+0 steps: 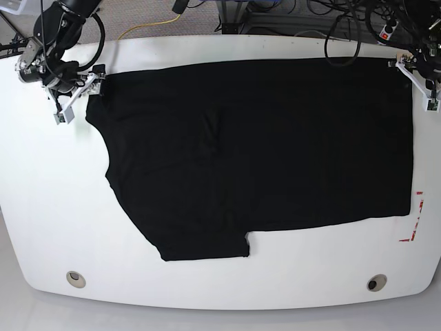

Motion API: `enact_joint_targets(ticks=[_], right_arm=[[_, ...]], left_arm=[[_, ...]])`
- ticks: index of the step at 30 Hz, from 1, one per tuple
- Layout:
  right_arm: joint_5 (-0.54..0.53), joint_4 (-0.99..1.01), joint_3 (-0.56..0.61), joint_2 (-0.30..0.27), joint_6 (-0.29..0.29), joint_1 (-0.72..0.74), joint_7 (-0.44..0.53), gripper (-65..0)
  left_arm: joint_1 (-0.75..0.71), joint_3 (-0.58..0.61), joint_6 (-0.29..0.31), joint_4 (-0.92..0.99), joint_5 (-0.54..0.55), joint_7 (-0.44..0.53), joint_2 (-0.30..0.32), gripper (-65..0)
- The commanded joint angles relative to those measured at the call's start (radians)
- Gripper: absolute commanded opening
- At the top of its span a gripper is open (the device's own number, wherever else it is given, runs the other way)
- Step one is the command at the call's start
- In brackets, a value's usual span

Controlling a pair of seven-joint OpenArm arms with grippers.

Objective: Fold the T-shirt properly
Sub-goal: 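Pull the shirt edge with both grippers to spread it flat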

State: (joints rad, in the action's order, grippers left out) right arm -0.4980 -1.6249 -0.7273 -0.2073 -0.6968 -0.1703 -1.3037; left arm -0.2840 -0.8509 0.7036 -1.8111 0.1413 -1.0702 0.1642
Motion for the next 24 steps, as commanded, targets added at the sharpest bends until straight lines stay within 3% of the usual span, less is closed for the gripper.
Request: enact_joint_targets(ticks=[1, 4, 7, 8, 24], right_arm=[[-0.018, -0.001, -0.004, -0.010, -0.001, 0.005, 0.011, -27.3], [-0.018, -0.008, -0.004, 0.002, -0.001, 0.002, 0.011, -45.3], [-0.015, -0.030, -0.005, 0.006, -0.001, -0.010, 0.009, -60.1], [-0.018, -0.045, -0.007, 0.002, -0.001, -0.031, 0.009, -62.1], [-0.020, -0.189, -0.012, 0.010, -0.001, -0.216, 0.008, -61.0]], left_arm=[[0.009, -0.009, -0.005, -0.006, 0.010, 0.014, 0.018, -27.2], [0.007, -0.009, -0.005, -0.006, 0.010, 0.014, 0.021, -27.2], [0.004, -0.009, -0.005, -0.006, 0.010, 0.014, 0.022, -27.2], [0.004, -0.009, -0.005, -0.006, 0.010, 0.014, 0.022, -27.2], [-0.019, 0.020, -0.005, -0.006, -0.047, 0.014, 0.038, -27.2]])
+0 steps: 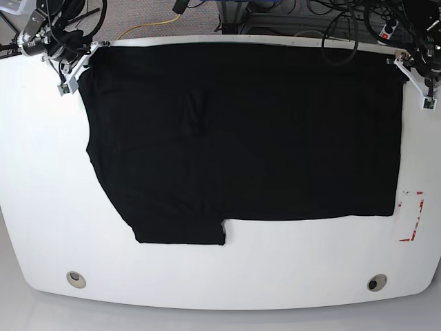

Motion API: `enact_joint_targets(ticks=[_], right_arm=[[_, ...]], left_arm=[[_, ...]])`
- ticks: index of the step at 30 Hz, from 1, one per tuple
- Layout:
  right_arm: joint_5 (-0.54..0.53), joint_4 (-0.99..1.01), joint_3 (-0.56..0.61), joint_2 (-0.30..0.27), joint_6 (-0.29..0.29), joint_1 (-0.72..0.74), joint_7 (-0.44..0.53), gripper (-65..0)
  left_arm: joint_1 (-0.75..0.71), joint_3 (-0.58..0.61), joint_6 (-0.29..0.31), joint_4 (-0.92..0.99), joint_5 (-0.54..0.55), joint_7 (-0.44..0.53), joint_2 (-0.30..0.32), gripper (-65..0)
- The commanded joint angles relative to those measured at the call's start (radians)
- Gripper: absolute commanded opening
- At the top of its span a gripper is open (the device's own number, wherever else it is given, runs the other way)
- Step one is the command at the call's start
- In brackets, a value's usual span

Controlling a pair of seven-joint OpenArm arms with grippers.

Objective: Fold the T-shirt properly
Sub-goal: 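Pull the shirt edge with both grippers to spread it flat, then move both grippers down the shirt sides and grasp the hem corners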

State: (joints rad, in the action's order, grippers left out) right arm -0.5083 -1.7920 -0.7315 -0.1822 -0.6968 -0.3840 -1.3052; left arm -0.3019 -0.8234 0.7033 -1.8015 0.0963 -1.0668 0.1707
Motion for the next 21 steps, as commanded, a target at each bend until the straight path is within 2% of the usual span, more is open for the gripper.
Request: enact_joint_targets(ticks=[1, 4, 5, 8, 11, 13, 21], right_arm=[[-0.010, -0.024, -0.007, -0.015, -0.001, -0.003, 0.009, -59.0], [-0.010, -0.024, -0.007, -0.017, -0.001, 0.000, 0.009, -44.5], [-0.010, -0.027, -0.012, -0.018, -0.001, 0.003, 0.009, -36.8], [-0.010, -0.075, -0.050, -0.018, -0.001, 0.007, 0.009, -20.6], [-0.010, -0.130, -0.066, -0.018, -0.001, 0.013, 0.006, -10.0], [-0.010, -0.154, -0.070, -0.021, -0.001, 0.027, 0.005, -8.6], [0.001, -0.122, -0.041, -0.066, -0.001, 0.148, 0.005, -12.0]], left_arm=[[-0.001, -0.007, -0.005, -0.016, 0.003, 0.010, 0.039, -27.2], [0.004, -0.007, -0.005, -0.021, 0.003, 0.010, 0.045, -27.2], [0.005, -0.007, -0.005, -0.022, 0.003, 0.010, 0.045, -27.2], [0.013, -0.001, -0.005, -0.024, 0.003, 0.010, 0.054, -27.2], [0.037, -0.001, -0.005, -0.024, 0.004, 0.010, 0.068, -27.2], [0.045, 0.000, -0.005, -0.028, 0.004, 0.009, 0.069, -27.2], [0.120, 0.000, -0.005, -0.040, -0.005, 0.009, 0.069, -27.2]])
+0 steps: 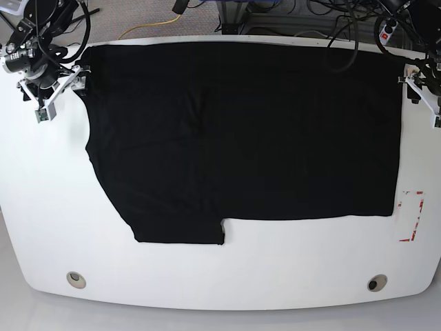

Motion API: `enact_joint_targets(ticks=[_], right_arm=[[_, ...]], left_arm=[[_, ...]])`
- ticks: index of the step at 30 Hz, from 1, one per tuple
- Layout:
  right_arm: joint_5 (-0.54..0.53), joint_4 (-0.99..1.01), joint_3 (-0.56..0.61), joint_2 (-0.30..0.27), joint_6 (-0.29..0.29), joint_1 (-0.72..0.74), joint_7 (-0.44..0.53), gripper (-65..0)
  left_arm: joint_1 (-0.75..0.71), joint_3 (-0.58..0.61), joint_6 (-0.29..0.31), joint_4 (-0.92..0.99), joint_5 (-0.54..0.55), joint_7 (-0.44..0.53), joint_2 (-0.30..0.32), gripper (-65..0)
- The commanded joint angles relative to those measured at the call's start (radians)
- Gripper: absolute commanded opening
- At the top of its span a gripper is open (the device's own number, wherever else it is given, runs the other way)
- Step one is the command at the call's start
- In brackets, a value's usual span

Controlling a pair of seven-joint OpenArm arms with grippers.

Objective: Fold the T-shirt properly
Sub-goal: 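Move both grippers down the shirt sides and grasp the hem corners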

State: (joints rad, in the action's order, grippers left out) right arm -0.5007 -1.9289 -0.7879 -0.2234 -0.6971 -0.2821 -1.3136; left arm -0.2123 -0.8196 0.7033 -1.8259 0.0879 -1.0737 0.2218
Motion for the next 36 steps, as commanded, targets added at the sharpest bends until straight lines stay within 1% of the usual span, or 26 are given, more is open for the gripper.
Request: enact_joint_targets(ticks=[1, 5, 7, 12, 13, 15, 18, 25, 28, 32, 36], right_arm=[[-0.005, 0.039, 0.034, -0.028, -0.001, 0.077, 0.013, -12.0], [0.053, 0.118, 0.098, -0.051, -0.001, 0.192, 0.018, -13.5], [0.092, 0.144, 0.144, -0.054, -0.001, 0.248, 0.019, -14.9], [0.167, 0.236, 0.218, -0.054, -0.001, 0.398, 0.029, -15.1], [0.181, 0.260, 0.238, -0.054, -0.001, 0.426, 0.041, -15.1], [0.224, 0.339, 0.292, -0.054, -0.001, 0.496, 0.095, -15.5], [0.276, 0.463, 0.335, -0.054, -0.001, 0.582, 0.150, -15.5], [0.389, 0.846, 0.405, -0.055, -0.001, 0.795, 0.377, -15.5], [0.451, 1.032, 0.410, -0.055, -0.001, 0.889, 0.503, -15.5], [0.521, 1.228, 0.410, -0.061, -0.001, 0.975, 0.656, -15.5], [0.564, 1.370, 0.410, -0.078, -0.001, 1.029, 0.783, -15.5]], left_arm=[[0.041, -0.004, -0.005, -0.016, 0.003, 0.016, 0.018, -27.2], [0.081, 0.019, -0.005, -0.015, 0.003, 0.016, 0.018, -27.2], [0.095, 0.032, -0.005, -0.015, 0.003, 0.016, 0.018, -27.2], [0.142, 0.064, -0.005, -0.013, 0.003, 0.016, 0.018, -27.2], [0.152, 0.070, -0.005, -0.013, 0.003, 0.016, 0.018, -27.2], [0.185, 0.092, -0.005, -0.011, 0.003, 0.016, 0.018, -27.2], [0.227, 0.111, -0.005, -0.011, 0.003, 0.016, 0.018, -27.2], [0.287, 0.153, -0.005, -0.011, 0.003, 0.016, 0.018, -27.2], [0.290, 0.158, -0.005, -0.011, 0.003, 0.016, 0.018, -27.2], [0.288, 0.154, -0.005, -0.011, 0.003, 0.016, 0.020, -27.2], [0.284, 0.150, -0.005, -0.010, 0.003, 0.016, 0.020, -27.2]])
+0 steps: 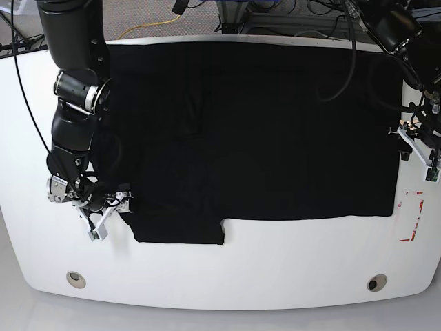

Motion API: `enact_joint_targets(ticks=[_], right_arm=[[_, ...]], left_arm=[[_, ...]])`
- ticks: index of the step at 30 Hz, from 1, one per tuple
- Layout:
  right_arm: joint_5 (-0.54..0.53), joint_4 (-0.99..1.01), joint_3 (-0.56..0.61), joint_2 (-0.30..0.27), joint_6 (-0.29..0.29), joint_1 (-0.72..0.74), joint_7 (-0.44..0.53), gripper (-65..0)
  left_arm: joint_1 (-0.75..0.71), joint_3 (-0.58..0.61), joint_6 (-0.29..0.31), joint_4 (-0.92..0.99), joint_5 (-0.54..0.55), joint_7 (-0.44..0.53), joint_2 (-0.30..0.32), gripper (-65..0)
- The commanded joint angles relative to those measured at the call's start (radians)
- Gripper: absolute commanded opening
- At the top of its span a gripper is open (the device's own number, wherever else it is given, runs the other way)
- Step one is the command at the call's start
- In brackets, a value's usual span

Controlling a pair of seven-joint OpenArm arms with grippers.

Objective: Fold the T-shirt properly
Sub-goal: 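Move both grippers down the shirt sides and grasp the hem corners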

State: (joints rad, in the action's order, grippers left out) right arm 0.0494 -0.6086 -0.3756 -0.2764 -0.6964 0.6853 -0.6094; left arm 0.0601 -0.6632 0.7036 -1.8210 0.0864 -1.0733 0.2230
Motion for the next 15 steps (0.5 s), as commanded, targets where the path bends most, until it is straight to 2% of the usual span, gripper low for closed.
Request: enact_joint_targets(ticks=[1, 6, 15], right_arm=[[0.023, 0.072, -0.003, -0.027, -0.002, 0.070, 0.105, -15.5], [0.074, 0.115, -0.003, -0.042, -0.002, 0.076, 0.213, -15.5], [0.082, 0.117, -0.003, -0.056, -0.002, 0.047, 0.282, -15.5]], left_arm=[[0.011, -0.007, -0.005, -0.015, 0.005, 0.015, 0.019, -27.2], [0.010, -0.008, -0.005, -0.015, 0.005, 0.015, 0.019, -27.2], [0.010, -0.007, -0.005, -0.015, 0.005, 0.015, 0.019, -27.2]])
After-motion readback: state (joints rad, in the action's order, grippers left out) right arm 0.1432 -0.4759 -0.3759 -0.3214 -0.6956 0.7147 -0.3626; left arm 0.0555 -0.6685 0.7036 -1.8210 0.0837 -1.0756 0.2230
